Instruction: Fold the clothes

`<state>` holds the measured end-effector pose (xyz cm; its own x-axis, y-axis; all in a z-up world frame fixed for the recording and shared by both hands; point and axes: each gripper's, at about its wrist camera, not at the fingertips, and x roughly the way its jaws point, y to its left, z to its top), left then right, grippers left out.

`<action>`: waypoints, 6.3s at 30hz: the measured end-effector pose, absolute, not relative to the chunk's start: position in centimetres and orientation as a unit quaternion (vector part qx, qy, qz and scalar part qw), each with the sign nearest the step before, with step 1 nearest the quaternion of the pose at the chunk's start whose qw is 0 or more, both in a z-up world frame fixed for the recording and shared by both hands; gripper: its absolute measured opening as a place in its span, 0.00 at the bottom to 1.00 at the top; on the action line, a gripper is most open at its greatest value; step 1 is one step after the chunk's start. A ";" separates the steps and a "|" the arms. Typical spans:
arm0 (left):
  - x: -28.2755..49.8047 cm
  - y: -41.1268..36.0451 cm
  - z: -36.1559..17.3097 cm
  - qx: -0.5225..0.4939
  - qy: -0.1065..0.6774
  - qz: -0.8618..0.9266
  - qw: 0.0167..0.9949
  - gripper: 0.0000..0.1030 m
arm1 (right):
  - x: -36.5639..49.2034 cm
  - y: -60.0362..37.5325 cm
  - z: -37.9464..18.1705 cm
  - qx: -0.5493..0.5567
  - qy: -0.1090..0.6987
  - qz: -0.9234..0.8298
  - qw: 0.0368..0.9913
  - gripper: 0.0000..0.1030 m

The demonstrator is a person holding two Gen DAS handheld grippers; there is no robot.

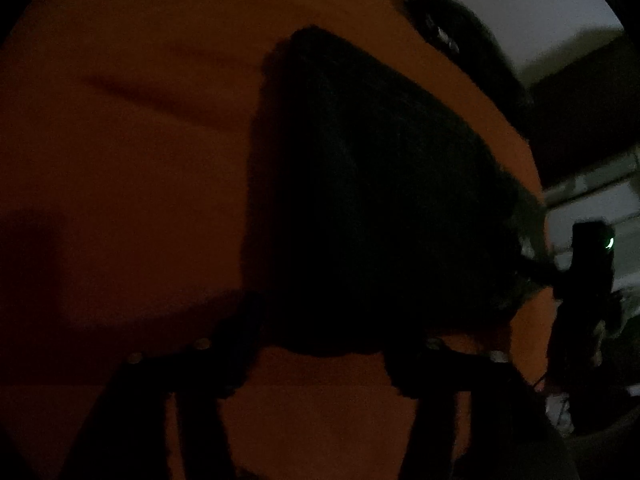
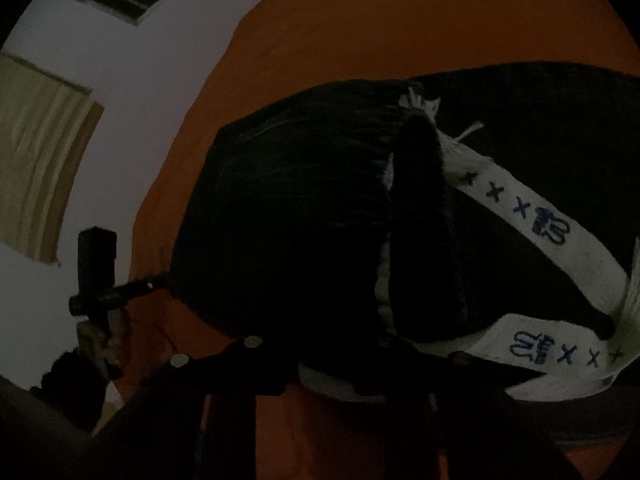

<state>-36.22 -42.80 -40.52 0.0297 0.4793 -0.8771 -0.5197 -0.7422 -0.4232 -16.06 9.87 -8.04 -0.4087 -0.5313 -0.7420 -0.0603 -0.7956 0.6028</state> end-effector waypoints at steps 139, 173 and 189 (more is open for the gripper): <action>-30.6 -35.2 -31.5 -0.617 0.151 0.685 0.357 0.52 | -4.2 -1.3 -5.2 0.538 0.167 -0.811 0.155 0.50; -23.8 -31.1 -36.3 -0.519 0.150 0.745 0.392 0.46 | -4.7 -7.2 -11.4 0.444 0.094 -0.880 -0.140 0.46; -24.0 -32.7 -37.4 -0.534 0.111 0.749 0.377 0.25 | -7.9 -7.5 -14.8 0.416 0.184 -0.872 -0.182 0.41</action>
<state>-23.99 -32.66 -37.43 -0.1453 0.4462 -0.8831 -0.6837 -0.6904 -0.2363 -7.91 -7.53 -14.77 -0.5879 0.4700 -0.6583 -0.1635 -0.8661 -0.4724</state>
